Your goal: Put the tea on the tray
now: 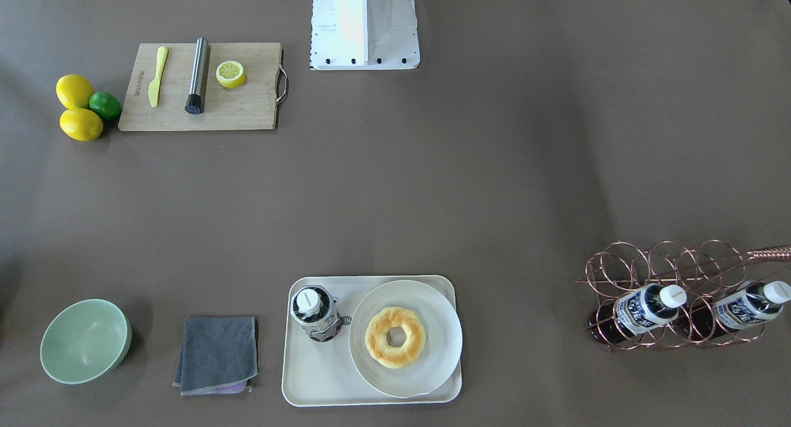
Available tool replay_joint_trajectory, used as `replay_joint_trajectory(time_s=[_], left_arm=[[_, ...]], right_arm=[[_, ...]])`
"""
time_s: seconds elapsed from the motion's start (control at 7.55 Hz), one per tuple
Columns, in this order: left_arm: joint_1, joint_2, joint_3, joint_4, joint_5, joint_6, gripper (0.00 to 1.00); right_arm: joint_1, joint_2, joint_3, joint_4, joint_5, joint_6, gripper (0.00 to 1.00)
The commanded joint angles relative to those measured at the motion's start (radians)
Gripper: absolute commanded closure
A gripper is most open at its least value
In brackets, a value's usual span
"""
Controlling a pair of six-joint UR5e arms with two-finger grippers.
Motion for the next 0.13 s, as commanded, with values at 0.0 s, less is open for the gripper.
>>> replay_joint_trajectory(time_s=[0.0], left_arm=[[0.0,0.0,0.0,0.0,0.001,0.001,0.01]], right_arm=[[0.0,-0.003,0.001,0.001,0.0,0.0,0.0]])
